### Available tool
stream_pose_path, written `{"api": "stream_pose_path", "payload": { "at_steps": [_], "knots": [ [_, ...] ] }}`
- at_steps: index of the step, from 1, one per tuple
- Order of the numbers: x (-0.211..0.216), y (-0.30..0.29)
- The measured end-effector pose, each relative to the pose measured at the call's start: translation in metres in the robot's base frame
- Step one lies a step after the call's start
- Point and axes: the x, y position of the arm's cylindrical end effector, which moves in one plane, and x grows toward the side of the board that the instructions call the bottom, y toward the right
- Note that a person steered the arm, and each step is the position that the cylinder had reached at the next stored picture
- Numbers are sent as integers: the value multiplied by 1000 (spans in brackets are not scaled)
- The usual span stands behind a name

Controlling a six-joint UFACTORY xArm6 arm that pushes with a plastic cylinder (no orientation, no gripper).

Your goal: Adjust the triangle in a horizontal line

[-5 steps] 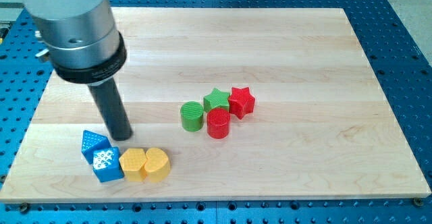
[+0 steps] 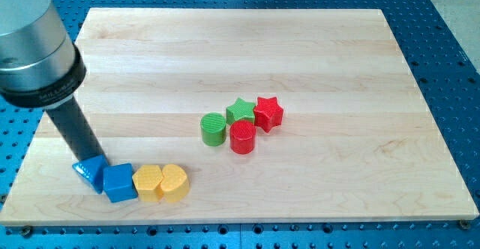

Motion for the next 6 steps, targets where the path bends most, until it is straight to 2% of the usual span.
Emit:
{"api": "stream_pose_path", "payload": {
  "at_steps": [3,4,5,6],
  "knots": [
    [8,4],
    [-22,41],
    [-59,111],
    [-76,167]
  ]
}}
